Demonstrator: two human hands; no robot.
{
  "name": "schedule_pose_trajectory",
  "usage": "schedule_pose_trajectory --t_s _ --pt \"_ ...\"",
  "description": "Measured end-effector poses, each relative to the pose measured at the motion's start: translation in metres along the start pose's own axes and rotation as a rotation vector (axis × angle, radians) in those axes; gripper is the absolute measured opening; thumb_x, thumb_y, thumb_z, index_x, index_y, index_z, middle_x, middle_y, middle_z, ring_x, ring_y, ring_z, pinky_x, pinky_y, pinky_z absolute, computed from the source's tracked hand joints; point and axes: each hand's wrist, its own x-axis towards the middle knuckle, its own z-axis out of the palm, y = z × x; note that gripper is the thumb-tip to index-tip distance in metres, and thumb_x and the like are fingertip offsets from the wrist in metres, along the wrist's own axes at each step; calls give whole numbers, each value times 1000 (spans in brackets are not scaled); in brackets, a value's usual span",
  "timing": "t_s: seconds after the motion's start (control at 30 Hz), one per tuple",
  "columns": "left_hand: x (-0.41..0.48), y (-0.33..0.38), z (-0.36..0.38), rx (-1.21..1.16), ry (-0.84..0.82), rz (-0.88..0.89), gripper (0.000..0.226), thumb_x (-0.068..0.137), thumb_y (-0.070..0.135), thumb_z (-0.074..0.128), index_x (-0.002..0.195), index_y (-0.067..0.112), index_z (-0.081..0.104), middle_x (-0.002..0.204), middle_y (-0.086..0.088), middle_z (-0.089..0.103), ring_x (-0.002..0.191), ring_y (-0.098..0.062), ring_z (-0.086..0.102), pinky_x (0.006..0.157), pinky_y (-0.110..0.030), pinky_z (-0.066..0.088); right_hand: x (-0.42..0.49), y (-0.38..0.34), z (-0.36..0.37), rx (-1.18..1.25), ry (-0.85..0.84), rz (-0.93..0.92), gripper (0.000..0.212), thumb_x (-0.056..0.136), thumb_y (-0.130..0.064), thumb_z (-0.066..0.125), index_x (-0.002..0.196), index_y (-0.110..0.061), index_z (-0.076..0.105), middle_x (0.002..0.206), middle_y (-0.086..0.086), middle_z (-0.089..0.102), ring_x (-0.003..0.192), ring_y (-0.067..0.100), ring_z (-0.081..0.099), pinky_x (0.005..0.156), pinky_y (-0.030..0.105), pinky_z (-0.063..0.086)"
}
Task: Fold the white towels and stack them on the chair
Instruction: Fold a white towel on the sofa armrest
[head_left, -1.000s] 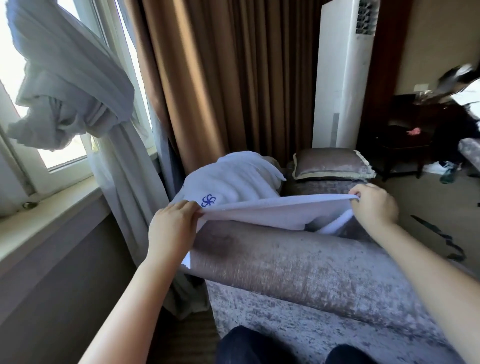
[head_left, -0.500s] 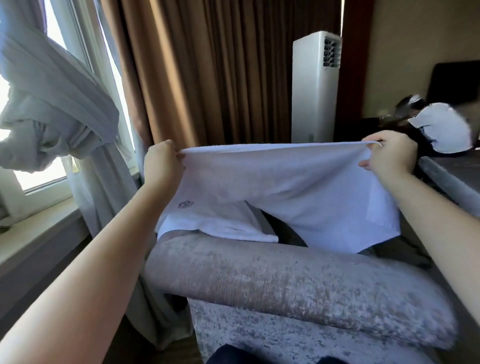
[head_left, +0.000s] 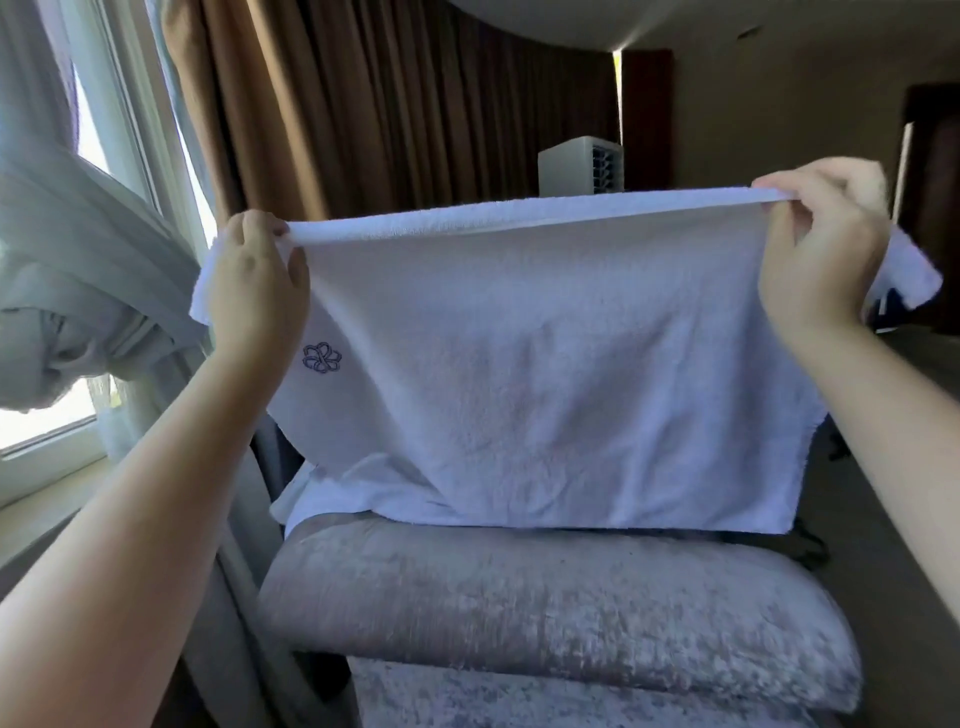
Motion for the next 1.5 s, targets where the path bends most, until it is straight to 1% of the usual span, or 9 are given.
schedule_pose_trajectory --t_s 0.13,0.23,0.4,0.57,0.8,1.03,1.2,1.33,1.5 --pt "11 -1 0 60 -4 39 28 94 10 47 119 -1 51 125 -20 52 112 -35 47 83 -38 32 12 -1 -4 -85 -67 -105 36 86 -5 43 107 -11 72 106 -2 51 101 22 54 84 20 39" --pt "7 -7 14 47 -69 61 27 95 9 45 119 -3 50 126 -22 51 106 -39 50 81 -43 33 0 12 5 -142 -178 -63 31 89 -3 47 107 -9 71 112 14 58 104 25 53 84 16 32" --pt "-27 -35 63 96 -272 134 26 95 7 45 118 -3 49 126 -22 49 96 -45 56 67 -48 40 -49 54 30 -158 -341 54 26 89 2 51 104 -4 72 110 15 58 103 28 54 82 15 30" --pt "-66 -66 115 156 -499 56 28 92 4 50 119 -1 50 129 -19 53 112 -41 49 83 -51 44 -99 98 58 -256 -560 95 25 90 2 49 98 -2 72 111 15 57 104 33 52 80 23 28" --pt "-100 -91 172 228 -751 0 56 92 17 58 141 1 38 151 -13 34 130 -37 42 98 -44 40 -145 139 98 -313 -729 173 24 90 5 49 100 2 71 120 17 57 108 35 54 84 35 40" --pt "-147 -83 206 194 -918 -47 69 93 23 58 151 11 22 163 -4 3 122 -36 50 79 -43 48 -179 154 95 -242 -956 267 33 93 1 50 121 -8 66 145 8 48 127 26 51 103 40 41" --pt "-205 -32 205 75 -947 22 64 95 27 56 151 13 27 160 -7 20 131 -33 44 91 -42 46 -194 153 61 -320 -1043 240 31 92 5 53 117 -4 68 142 13 50 127 31 50 103 32 35" --pt "-249 21 201 -100 -986 181 51 95 29 55 142 12 44 149 -7 41 133 -28 43 103 -38 39 -210 165 18 -407 -1073 311 23 89 4 57 106 -2 71 125 16 60 115 35 56 97 41 45" --pt "-296 64 194 -215 -960 300 47 89 40 36 108 10 67 113 -4 66 103 -27 62 86 -34 46 -235 166 -38 -605 -1065 524 17 92 -25 62 82 -11 64 91 9 59 92 32 58 71 36 47"
